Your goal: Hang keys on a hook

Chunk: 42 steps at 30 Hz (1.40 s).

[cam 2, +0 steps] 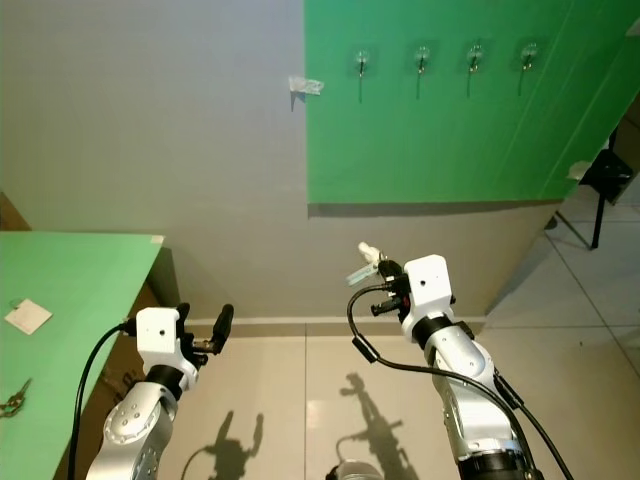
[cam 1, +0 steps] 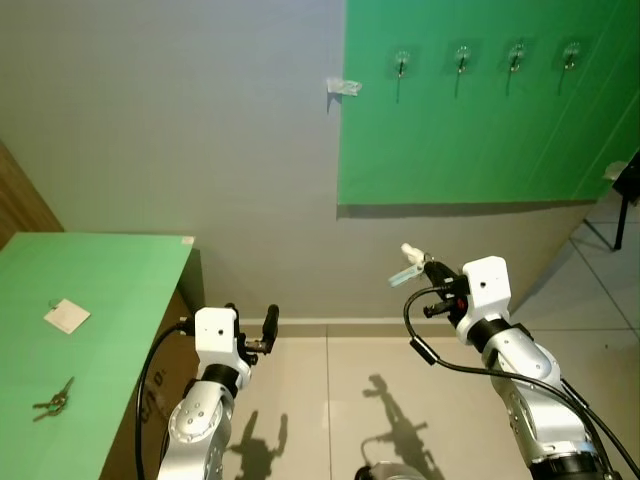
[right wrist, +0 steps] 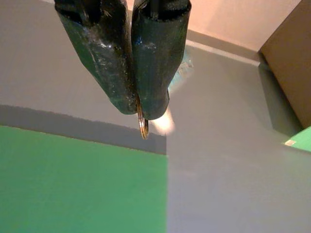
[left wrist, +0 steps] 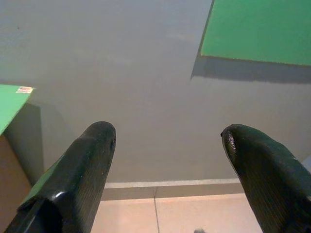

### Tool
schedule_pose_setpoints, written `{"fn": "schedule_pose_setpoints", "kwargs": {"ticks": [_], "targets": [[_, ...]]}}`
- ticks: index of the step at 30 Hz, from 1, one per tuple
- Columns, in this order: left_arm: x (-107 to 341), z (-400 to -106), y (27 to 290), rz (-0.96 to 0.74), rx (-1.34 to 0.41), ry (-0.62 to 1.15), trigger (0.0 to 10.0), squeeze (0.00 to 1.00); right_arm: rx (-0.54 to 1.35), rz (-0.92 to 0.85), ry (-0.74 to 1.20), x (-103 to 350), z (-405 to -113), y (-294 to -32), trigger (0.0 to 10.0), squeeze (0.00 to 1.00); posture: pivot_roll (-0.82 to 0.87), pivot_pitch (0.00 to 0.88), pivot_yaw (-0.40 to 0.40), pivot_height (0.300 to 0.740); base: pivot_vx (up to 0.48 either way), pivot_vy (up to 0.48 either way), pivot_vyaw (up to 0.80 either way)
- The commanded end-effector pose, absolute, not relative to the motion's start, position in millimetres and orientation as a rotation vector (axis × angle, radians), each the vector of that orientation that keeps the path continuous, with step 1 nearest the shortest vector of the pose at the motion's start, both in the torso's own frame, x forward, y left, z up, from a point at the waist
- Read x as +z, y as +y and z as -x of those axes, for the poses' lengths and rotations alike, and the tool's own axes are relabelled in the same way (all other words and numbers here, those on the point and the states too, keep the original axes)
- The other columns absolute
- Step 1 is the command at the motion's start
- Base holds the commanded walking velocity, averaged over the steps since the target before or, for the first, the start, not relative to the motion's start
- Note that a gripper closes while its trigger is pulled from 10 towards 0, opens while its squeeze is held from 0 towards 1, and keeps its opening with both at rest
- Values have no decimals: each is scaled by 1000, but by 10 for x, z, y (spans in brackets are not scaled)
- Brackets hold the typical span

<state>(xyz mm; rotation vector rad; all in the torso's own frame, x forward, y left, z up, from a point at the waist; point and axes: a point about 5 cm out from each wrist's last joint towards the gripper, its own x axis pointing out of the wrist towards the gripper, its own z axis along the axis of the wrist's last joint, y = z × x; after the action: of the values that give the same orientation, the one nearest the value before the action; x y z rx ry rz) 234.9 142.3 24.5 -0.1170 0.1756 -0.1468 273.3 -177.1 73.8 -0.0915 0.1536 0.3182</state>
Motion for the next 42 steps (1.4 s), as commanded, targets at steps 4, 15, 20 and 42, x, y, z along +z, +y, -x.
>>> {"fn": "schedule_pose_setpoints", "kwargs": {"ticks": [4,15,20,42], "targets": [[393,-2495,1353,116,-168,113,10000,0,341,82,143,734,-2752,-1742,0,0,-151,0,-6,740,0,-65,0],[552,-2679,1275,51,-250,72,10000,0,312,37,136,660,-2705,-1607,0,0,-179,0,40,740,0,-480,0],[571,-2712,1266,50,-273,71,10000,0,306,45,134,651,-2699,-1575,0,0,-198,0,62,740,0,-480,766],[596,-2839,1341,26,-319,68,10000,0,293,59,129,635,-2736,-1508,0,0,-214,0,97,740,24,5,-81]]}}
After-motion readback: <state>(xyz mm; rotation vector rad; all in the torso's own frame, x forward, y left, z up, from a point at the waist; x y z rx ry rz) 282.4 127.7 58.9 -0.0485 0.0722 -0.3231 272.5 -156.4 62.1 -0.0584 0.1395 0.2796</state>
